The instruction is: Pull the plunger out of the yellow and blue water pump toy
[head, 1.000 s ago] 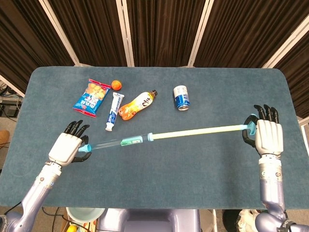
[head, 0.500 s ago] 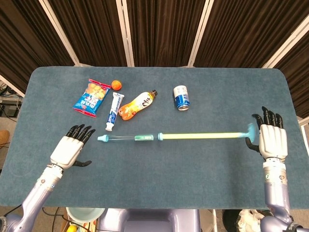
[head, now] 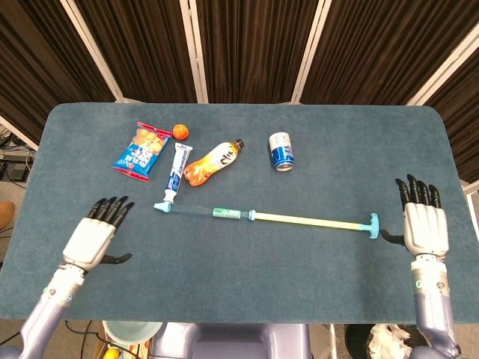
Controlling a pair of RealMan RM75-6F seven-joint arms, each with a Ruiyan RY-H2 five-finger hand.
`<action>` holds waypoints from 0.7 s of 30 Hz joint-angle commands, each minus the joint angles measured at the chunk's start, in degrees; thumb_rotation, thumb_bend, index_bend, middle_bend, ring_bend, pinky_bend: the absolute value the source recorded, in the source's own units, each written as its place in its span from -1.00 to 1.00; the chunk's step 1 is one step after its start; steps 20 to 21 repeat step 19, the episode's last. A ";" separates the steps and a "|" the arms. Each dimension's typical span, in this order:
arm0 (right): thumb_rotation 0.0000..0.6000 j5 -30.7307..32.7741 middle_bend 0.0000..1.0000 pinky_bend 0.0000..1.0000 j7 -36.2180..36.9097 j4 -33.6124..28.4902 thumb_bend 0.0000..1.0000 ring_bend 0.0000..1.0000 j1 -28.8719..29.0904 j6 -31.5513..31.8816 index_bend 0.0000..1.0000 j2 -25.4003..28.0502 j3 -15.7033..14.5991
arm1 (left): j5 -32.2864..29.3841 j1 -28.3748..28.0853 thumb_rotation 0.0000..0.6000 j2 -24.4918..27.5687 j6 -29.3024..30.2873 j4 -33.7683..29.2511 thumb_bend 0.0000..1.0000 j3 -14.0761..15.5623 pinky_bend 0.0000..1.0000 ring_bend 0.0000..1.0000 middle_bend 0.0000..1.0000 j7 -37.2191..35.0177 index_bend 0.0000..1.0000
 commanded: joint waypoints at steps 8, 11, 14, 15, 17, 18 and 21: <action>1.00 -24.81 -1.00 -1.00 17.70 13.01 -0.67 -1.00 -11.23 10.00 -0.85 -0.71 -10.42 | 2.94 8.43 1.00 3.99 10.43 4.04 -0.92 1.61 -0.93 -1.00 -1.00 -7.99 -1.00; 1.00 -26.91 -1.00 -1.00 19.20 15.75 -0.67 -1.00 -13.44 12.32 -0.86 -0.52 -11.47 | 3.52 9.72 1.00 4.84 11.96 4.78 -0.92 1.55 -0.93 -1.00 -1.00 -9.83 -1.00; 1.00 -27.96 -1.00 -1.00 20.39 17.06 -0.67 -1.00 -14.85 13.80 -0.89 -0.41 -11.56 | 3.55 10.67 1.00 5.26 12.75 5.57 -0.92 1.36 -0.97 -1.00 -1.00 -10.60 -1.00; 1.00 -28.22 -1.00 -1.00 20.67 17.55 -0.67 -1.00 -15.24 14.28 -0.90 -0.51 -11.32 | 3.63 11.01 1.00 5.44 12.95 5.88 -0.92 1.35 -0.97 -1.00 -1.00 -10.50 -1.00; 1.00 -28.25 -1.00 -1.00 21.10 17.82 -0.68 -1.00 -15.63 14.51 -0.91 -0.70 -10.89 | 3.69 11.52 1.00 5.64 13.15 6.16 -0.92 1.40 -0.97 -1.00 -1.00 -10.28 -1.00; 1.00 -28.21 -1.00 -1.00 21.31 17.77 -0.68 -1.00 -15.75 14.43 -0.91 -0.78 -10.70 | 3.64 11.77 1.00 5.78 13.14 6.09 -0.92 1.46 -0.97 -1.00 -1.00 -10.28 -1.00; 1.00 -28.18 -1.00 -1.00 21.43 17.71 -0.68 -1.00 -15.84 14.27 -0.91 -0.83 -10.56 | 3.56 11.93 1.00 5.95 13.06 5.95 -0.92 1.43 -0.97 -1.00 -1.00 -10.31 -1.00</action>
